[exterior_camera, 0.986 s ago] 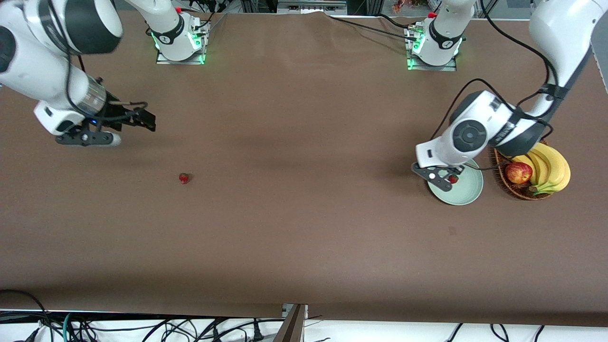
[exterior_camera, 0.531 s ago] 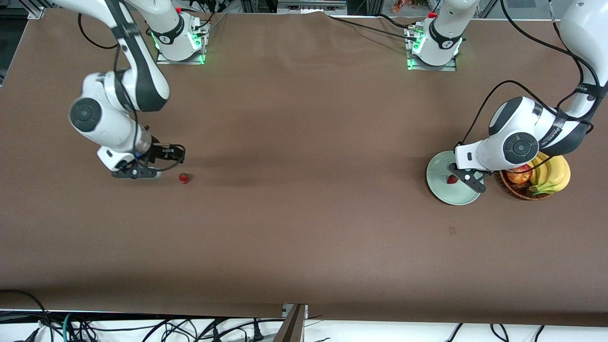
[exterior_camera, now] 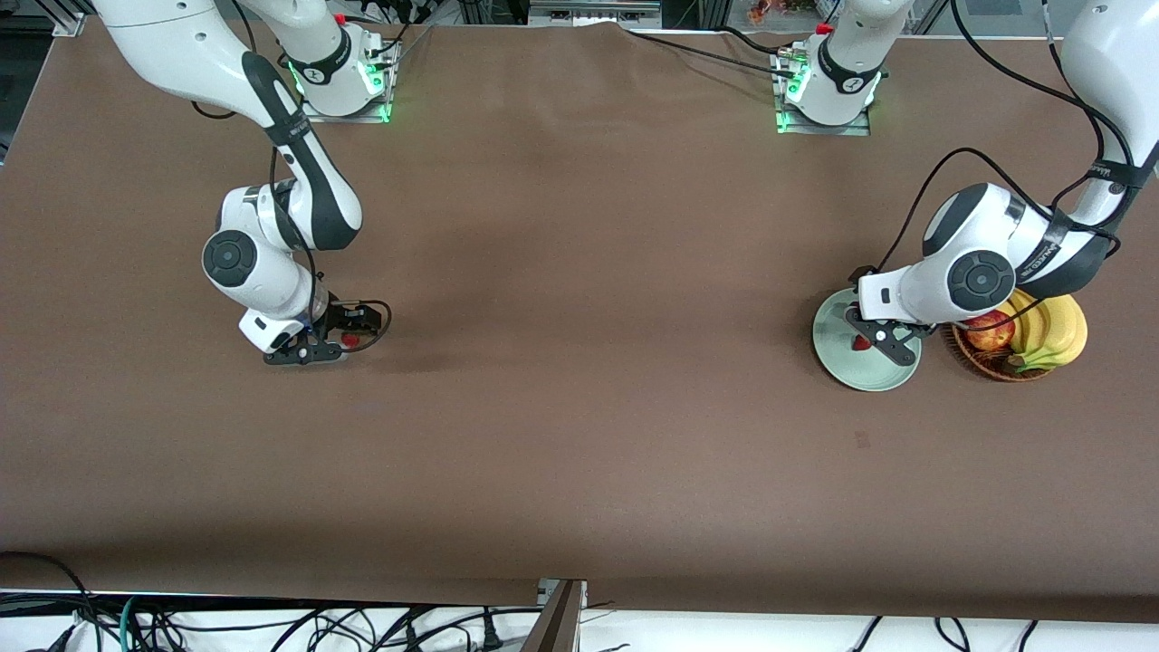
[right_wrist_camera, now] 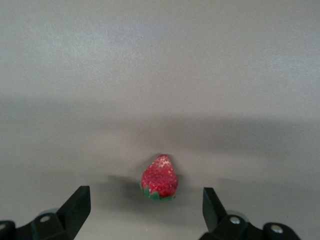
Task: Collect all strawberries into plate
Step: 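Release the strawberry on the plate while the right gripper grasps the last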
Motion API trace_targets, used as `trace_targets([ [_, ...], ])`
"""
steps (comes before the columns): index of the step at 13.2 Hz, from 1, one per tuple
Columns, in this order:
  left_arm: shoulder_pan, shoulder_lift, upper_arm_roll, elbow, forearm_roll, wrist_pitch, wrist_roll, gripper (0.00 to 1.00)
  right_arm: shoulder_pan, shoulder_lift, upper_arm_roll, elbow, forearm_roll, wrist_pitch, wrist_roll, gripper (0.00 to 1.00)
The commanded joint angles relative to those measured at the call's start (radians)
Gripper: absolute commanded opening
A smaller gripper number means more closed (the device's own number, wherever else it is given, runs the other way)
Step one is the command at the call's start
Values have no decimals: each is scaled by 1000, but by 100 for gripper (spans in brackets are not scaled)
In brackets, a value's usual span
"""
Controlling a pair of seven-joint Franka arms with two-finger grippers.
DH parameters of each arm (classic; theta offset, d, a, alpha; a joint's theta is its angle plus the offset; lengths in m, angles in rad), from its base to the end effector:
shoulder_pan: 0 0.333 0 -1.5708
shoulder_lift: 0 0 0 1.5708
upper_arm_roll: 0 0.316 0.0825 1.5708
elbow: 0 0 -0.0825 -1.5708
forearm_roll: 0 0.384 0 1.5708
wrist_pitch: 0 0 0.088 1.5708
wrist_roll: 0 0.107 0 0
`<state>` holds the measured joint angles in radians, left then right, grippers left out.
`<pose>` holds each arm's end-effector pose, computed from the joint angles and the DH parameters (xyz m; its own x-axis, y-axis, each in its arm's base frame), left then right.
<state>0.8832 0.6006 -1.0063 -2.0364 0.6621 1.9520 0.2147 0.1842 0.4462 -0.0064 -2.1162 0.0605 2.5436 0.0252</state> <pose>0.5537 -0.0203 0.2435 0.7138 -0.6326 -0.3003 -0.6443 -0.7614 0.0725 0.5670 0.1011 0.1976 0.9945 0.1030 -0.0202 0.1023 -0.9943 -0.0298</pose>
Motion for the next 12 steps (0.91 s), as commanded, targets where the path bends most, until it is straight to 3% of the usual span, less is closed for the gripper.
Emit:
trace_targets([
  [1, 5, -12, -11, -4, -21, -2, 3, 100, -12, 15, 3, 7, -2, 12, -30, 85],
  [4, 54, -39, -64, 28, -105, -62, 14, 100, -20, 37, 5, 15, -4, 24, -30, 49],
  [5, 87, -39, -105, 47, -139, -89, 11, 100, -20, 37, 5, 16, -4, 23, -30, 42],
  [7, 109, -39, -167, 96, -151, -166, -3, 100, -20, 43, 5, 18, -2, 32, -30, 42],
  [10, 100, -39, -227, 198, -173, -268, -32, 100, -17, 39, 5, 38, 2, 23, -14, 12],
  [12, 92, -39, -235, 238, -248, -277, -124, 100, -5, 23, 20, 83, 4, -56, 54, 9],
])
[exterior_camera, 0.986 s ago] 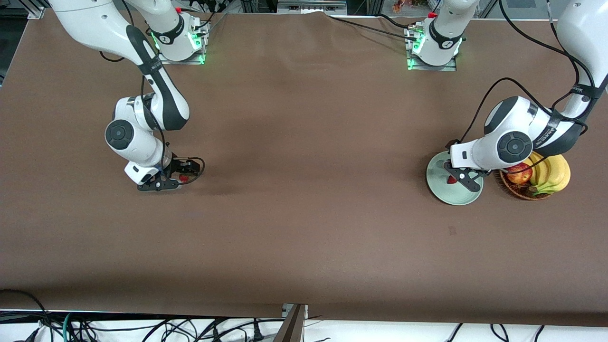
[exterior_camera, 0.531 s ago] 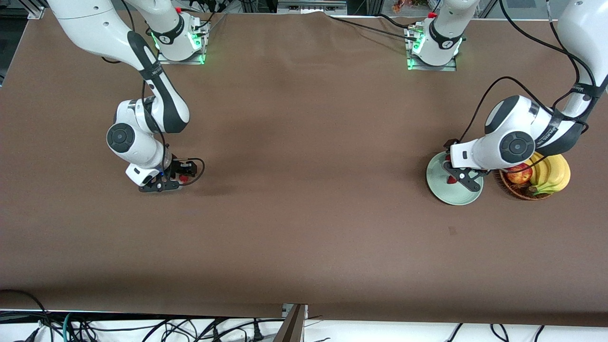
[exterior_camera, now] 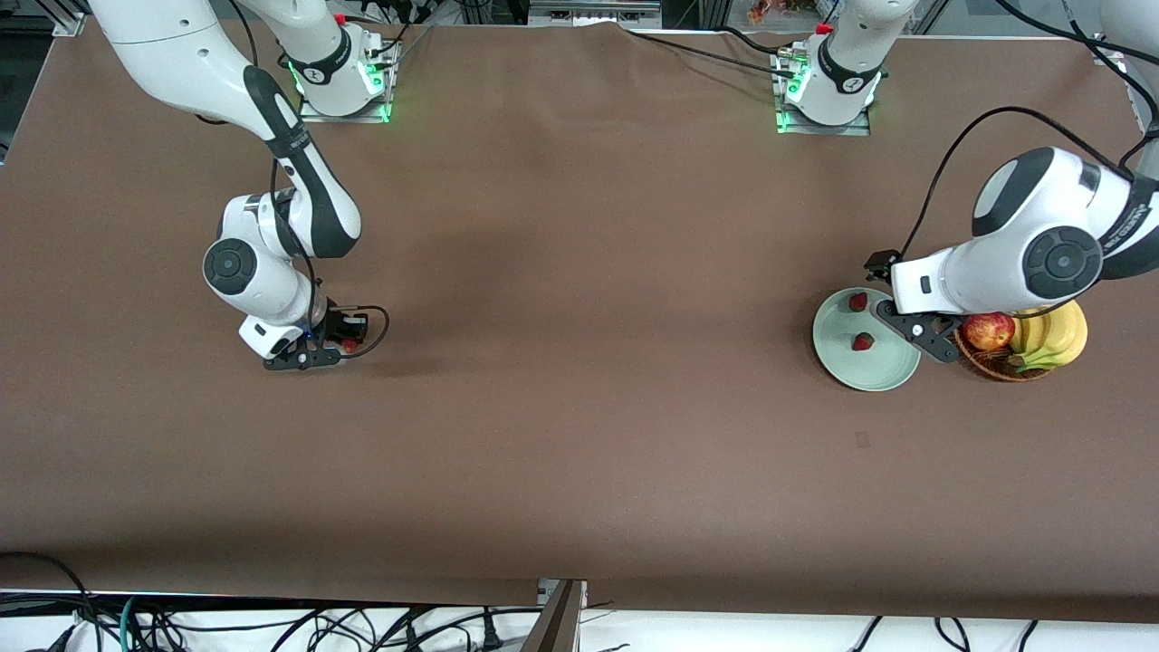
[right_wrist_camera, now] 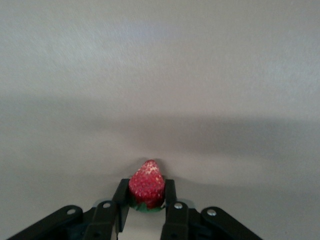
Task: Collect all strawberries into plate
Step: 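Carry the last strawberry to the middle and release with the right gripper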
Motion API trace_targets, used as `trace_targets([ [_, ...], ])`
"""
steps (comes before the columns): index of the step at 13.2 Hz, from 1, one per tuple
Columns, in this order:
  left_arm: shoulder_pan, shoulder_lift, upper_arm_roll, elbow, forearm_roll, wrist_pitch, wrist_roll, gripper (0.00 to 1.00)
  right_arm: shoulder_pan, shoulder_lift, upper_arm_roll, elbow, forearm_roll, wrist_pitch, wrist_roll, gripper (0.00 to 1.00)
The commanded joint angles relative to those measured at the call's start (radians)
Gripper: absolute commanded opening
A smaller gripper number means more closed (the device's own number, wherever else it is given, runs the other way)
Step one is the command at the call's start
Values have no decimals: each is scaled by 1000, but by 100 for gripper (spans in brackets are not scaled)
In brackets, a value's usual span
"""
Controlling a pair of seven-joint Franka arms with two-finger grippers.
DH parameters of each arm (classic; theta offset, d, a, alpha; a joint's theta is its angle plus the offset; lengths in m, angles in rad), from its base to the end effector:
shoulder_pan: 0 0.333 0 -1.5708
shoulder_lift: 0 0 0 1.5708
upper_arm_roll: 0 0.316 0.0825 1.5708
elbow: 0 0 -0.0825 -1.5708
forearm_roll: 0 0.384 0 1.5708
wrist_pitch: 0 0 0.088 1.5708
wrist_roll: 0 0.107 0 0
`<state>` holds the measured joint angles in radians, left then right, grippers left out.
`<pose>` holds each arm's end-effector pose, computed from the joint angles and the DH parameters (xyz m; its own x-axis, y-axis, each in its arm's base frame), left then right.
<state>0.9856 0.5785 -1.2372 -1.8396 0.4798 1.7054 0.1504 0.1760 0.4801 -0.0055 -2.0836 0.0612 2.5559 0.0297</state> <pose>0.5801 -0.0401 0.3677 0.8028 -0.5413 -0.2498 -0.5212 -0.8407 0.1467 0.5768 0.0984 0.1909 0.9959 0.0903 -0.0094 0.0900 -0.9955 -0.0306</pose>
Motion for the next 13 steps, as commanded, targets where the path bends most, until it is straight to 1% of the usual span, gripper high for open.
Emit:
trace_targets([
  [1, -18, -17, -5, 55, -95, -32, -98, 100, 7, -17, 48, 89, 5, -127, 97, 9],
  [3, -34, -17, -42, 86, -113, -49, -214, 100, 13, -18, 116, 199, 2, -270, 258, 9],
  [4, -63, -17, -45, 88, -113, -49, -298, 100, 31, -17, 140, 268, 2, -337, 338, 9],
  [5, -89, -17, -45, 89, -112, -49, -368, 100, 71, -6, 143, 333, 2, -374, 417, 9],
  [7, -111, -17, -45, 89, -112, -49, -426, 100, 166, 37, 142, 428, 2, -381, 566, 9],
  [9, -111, -17, -45, 89, -113, -49, -427, 100, 274, 116, 144, 535, 0, -378, 726, 9],
  [10, -111, -16, -45, 89, -113, -47, -427, 100, 334, 177, 142, 616, -1, -367, 809, 9],
  [12, -113, -14, -45, 89, -113, -47, -428, 100, 425, 325, 142, 811, -4, -341, 948, 10],
  [13, -113, -11, -45, 88, -115, -47, -428, 100, 462, 377, 142, 867, -6, -309, 995, 10],
])
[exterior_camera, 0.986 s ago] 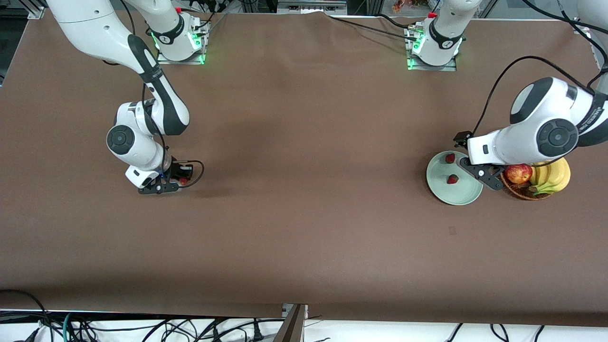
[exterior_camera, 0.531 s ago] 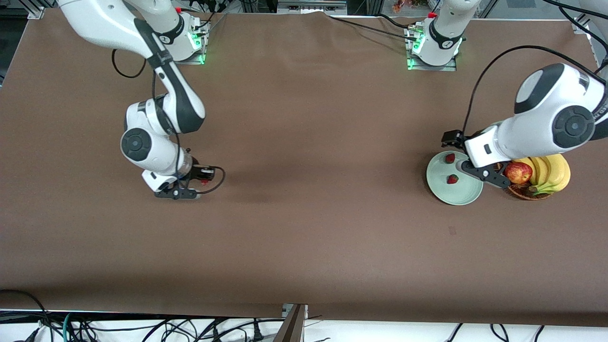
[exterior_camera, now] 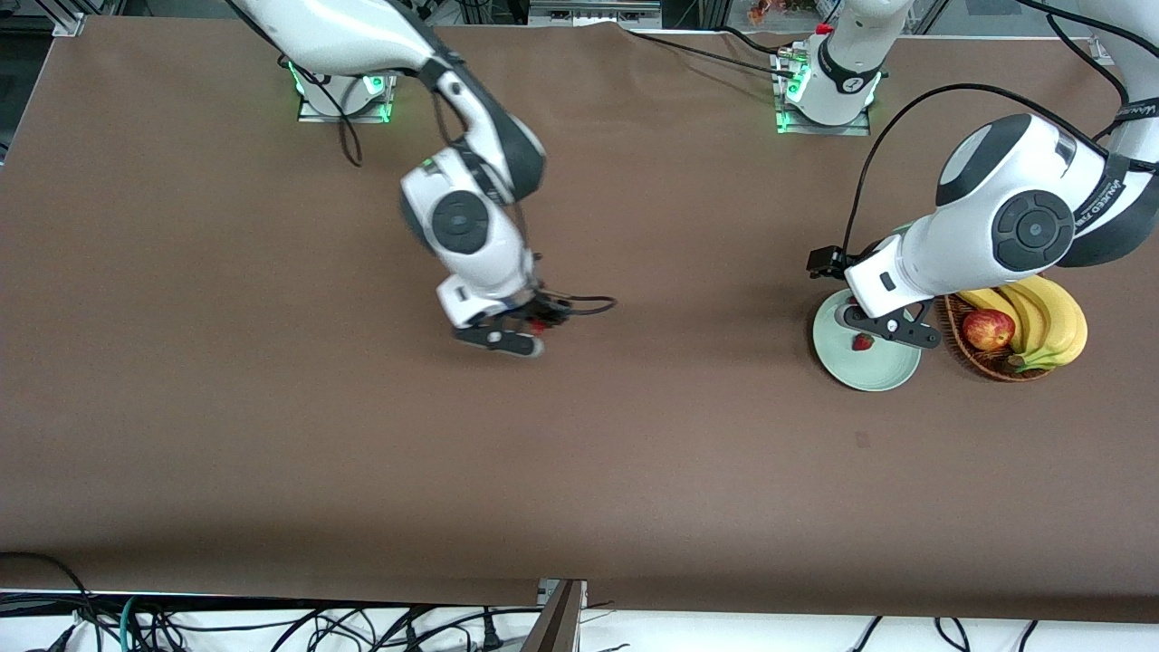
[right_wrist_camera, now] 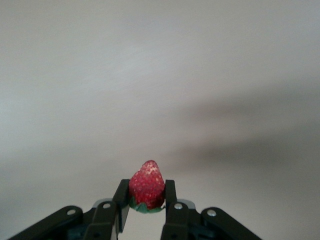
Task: Collect all strawberries into plate
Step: 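Carry the last strawberry to the middle and release with the right gripper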
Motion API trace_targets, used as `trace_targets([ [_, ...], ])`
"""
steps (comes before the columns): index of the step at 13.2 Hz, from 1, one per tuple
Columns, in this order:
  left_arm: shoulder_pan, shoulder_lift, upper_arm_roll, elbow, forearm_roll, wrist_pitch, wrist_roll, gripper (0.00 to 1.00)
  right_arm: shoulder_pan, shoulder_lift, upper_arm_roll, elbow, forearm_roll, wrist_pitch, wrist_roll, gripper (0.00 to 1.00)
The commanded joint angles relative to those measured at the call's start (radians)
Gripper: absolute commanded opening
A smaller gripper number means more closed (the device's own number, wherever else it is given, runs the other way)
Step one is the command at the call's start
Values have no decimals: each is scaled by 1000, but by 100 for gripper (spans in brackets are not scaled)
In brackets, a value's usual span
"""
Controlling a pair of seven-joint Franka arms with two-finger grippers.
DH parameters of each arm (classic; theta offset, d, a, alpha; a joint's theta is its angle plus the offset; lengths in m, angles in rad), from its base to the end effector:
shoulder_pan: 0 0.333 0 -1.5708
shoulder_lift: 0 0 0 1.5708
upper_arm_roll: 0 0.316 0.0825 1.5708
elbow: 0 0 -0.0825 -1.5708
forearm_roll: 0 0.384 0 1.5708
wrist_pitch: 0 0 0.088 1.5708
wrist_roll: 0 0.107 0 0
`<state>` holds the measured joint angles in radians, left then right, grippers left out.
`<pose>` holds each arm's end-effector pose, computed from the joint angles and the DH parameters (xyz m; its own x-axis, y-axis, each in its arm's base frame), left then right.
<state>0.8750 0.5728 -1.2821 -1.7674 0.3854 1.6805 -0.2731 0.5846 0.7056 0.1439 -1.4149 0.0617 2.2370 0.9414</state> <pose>0.5789 -0.1207 0.4088 0.9347 -0.2493 -0.2532 -0.2256 -0.9669 0.1191 0.5640 0.4764 0.2979 0.9590 -0.2793 -0.0491 -0.2835 -0.9420 -0.1795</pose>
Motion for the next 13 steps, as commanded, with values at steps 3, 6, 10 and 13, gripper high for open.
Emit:
trace_targets([
  [3, -5, -2, 0, 16, -20, -19, -5, 100, 156, 276, -18, 246, -9, 241, 193, 13],
  [6, -34, 1, 3, 14, -19, -16, -43, 100, 271, 296, -85, 246, -10, 331, 304, 15],
  [10, -70, 5, 9, 9, -11, 15, -78, 100, 363, 350, -158, 246, -10, 455, 404, 23],
  [13, -70, 9, 10, 11, -11, 15, -78, 100, 373, 362, -168, 243, -11, 489, 434, 67],
])
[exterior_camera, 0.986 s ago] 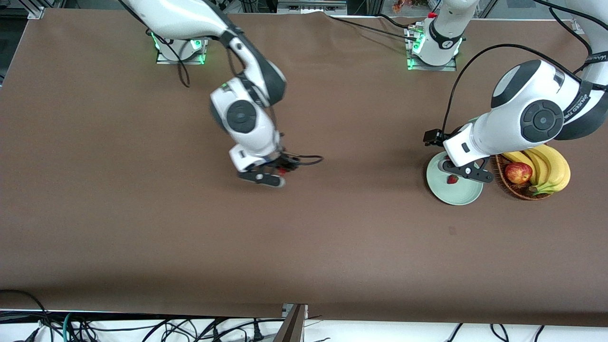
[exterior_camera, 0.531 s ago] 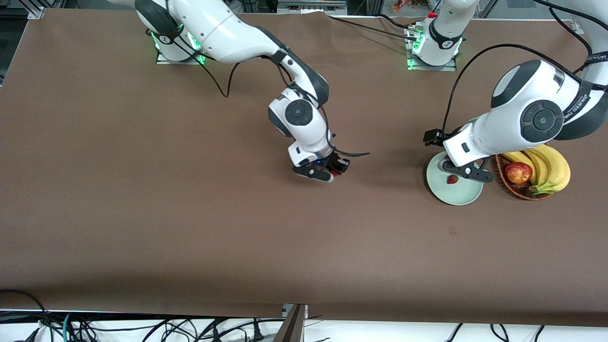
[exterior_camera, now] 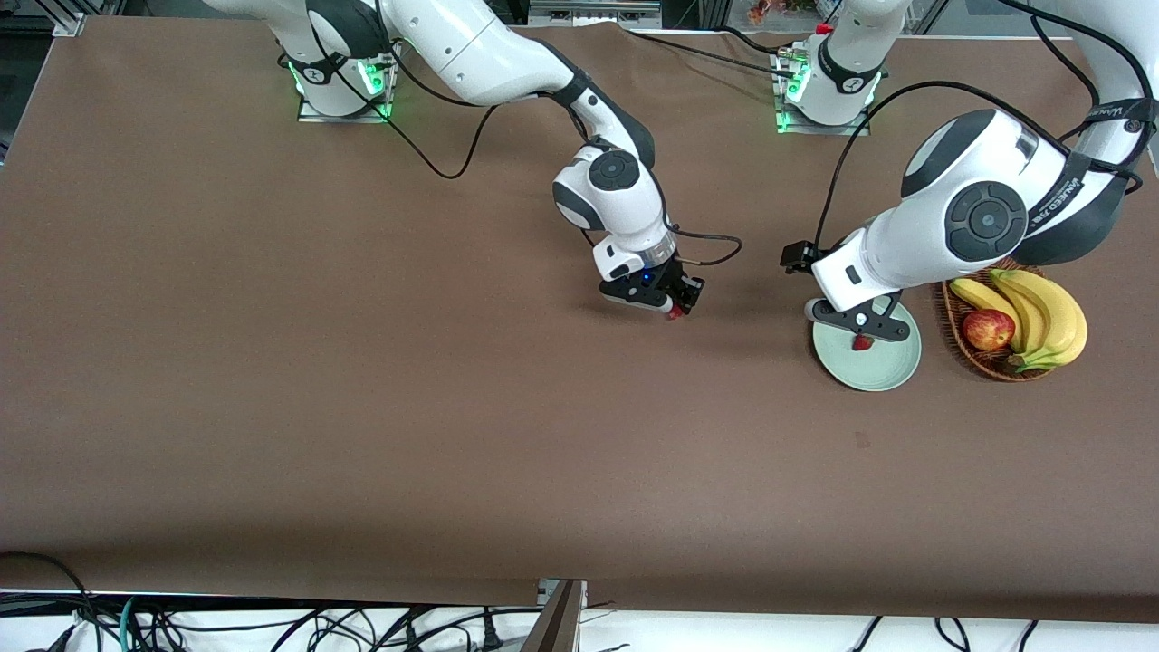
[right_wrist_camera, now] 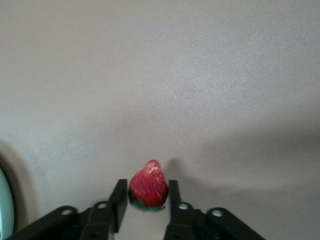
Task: Collect all strawberries into plate
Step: 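Carry the last strawberry to the middle and release with the right gripper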
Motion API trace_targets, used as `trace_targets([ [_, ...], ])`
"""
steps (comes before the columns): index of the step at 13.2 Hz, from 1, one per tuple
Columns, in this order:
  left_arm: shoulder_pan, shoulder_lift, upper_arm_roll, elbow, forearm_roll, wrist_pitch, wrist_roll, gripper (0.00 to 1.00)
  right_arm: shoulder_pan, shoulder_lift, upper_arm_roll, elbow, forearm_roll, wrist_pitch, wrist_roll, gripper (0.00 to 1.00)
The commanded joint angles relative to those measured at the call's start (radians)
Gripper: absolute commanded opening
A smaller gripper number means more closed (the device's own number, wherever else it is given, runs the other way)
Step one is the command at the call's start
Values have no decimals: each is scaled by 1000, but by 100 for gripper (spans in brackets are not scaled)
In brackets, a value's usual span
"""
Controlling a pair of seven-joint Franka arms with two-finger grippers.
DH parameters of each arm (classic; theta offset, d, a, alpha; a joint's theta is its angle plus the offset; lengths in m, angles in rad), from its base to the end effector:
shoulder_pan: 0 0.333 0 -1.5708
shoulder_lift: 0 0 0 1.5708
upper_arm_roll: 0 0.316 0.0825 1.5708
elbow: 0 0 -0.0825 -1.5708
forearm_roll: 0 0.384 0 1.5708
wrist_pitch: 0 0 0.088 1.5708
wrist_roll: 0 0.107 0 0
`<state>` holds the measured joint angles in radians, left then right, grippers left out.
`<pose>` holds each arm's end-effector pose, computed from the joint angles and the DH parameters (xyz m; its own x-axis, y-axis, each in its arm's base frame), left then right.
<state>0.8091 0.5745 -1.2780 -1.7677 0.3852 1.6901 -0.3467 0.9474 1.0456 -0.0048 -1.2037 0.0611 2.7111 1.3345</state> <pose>0.5714 -0.1572 0.4077 0.9375 -0.2361 -0.2555 -0.2162 -0.9708 0.1037 0.4661 0.6402 0.1867 0.8976 -0.4364 0.0619 -0.3673 -0.8182 -0.4423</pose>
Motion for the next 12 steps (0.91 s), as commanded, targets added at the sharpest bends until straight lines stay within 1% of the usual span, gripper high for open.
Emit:
trace_targets([
  [1, -4, 7, 5, 11, -11, 5, -5, 100, 19, 19, -32, 30, -10, 13, 48, 81],
  [2, -4, 8, 5, 11, -11, 5, -5, 100, 24, 13, -41, 30, -10, 10, 48, 85],
  [3, -4, 8, 5, 11, -11, 6, -5, 100, 22, -5, -43, 27, -7, 1, 45, 86],
  [4, -4, 8, 5, 11, -11, 8, -5, 100, 14, -30, -46, 27, -6, -38, 42, 88],
  [6, -8, 8, 6, 10, -11, 26, -6, 100, -25, -108, -64, 27, -3, -187, 22, 99],
  [8, -43, 19, 9, -5, -3, 95, -6, 100, -88, -185, -61, 26, 0, -349, -65, 99],
  [9, -83, 31, 40, -13, 1, 150, -6, 100, -120, -215, -60, 24, 5, -437, -140, 99],
  [10, -140, 39, 93, -15, 3, 216, -6, 100, -153, -255, -60, 24, 6, -524, -212, 99],
  [11, -219, 39, 145, -15, 6, 265, -6, 100, -197, -297, -58, 21, 6, -621, -298, 99],
  [12, -316, 39, 217, -15, 11, 301, -23, 100, -238, -344, -58, 15, 8, -710, -387, 99],
])
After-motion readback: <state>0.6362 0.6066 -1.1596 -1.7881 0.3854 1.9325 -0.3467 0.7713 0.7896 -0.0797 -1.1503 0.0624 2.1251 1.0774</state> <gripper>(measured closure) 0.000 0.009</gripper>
